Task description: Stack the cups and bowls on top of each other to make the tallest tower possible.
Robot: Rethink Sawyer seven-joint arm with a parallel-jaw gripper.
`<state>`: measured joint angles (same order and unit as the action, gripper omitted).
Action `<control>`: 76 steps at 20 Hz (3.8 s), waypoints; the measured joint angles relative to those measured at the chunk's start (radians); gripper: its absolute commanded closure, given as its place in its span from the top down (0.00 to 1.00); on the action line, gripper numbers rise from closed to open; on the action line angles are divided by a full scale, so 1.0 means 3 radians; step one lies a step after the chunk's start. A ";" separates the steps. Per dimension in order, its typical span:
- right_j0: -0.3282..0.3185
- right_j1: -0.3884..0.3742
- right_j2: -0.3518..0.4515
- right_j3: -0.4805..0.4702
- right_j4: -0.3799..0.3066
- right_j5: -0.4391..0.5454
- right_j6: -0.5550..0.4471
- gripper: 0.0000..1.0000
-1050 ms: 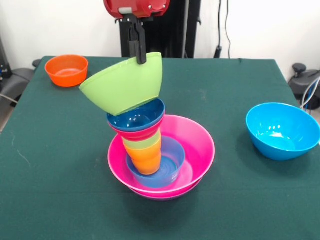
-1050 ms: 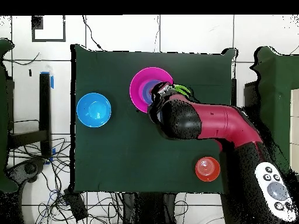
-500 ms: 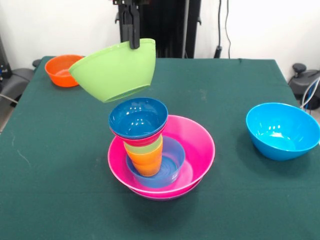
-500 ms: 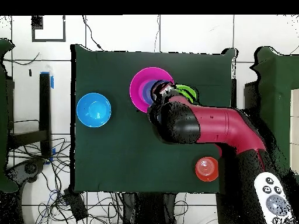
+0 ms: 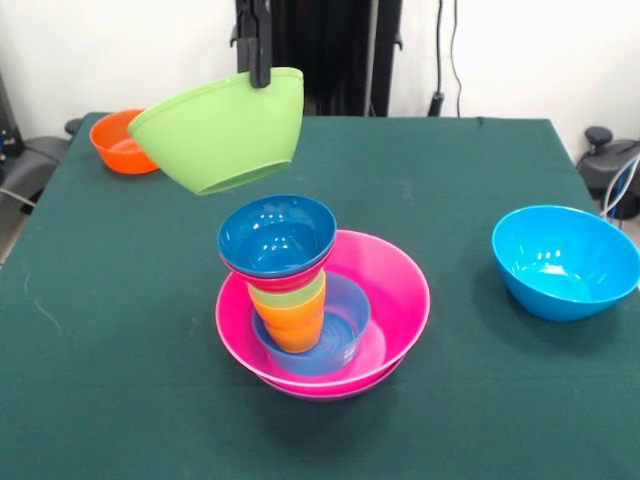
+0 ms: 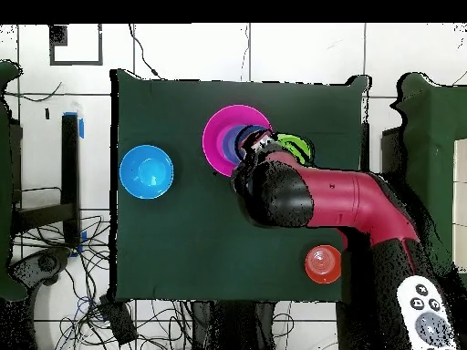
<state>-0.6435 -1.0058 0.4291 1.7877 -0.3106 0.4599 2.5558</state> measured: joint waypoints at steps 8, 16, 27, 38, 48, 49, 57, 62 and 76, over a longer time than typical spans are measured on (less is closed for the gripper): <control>0.0151 0.0000 -0.0153 -0.0001 0.0031 0.0130 0.0000 0.00; 0.0374 -0.0021 -0.0401 -0.0003 0.0148 0.0742 0.0001 0.00; 0.0495 -0.0023 -0.0631 -0.0004 0.0203 0.1014 0.0001 0.00; 0.0551 0.0163 -0.0745 -0.0376 0.0194 0.1274 0.0001 0.00; 0.0670 0.0786 -0.0866 -0.1431 -0.0060 0.2047 0.0001 0.00; 0.0686 0.0829 -0.0877 -0.1506 -0.0088 0.2121 0.0001 0.00; 0.0910 0.1063 -0.1049 -0.1980 -0.0307 0.2693 0.0001 0.00; 0.1049 0.1112 -0.1137 -0.2105 -0.0340 0.2890 0.0001 0.00; 0.1401 0.1471 -0.1268 -0.2634 -0.0285 0.2992 0.0001 0.00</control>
<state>-0.2233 -0.5644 0.0488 0.9973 -0.3962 1.3575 2.5560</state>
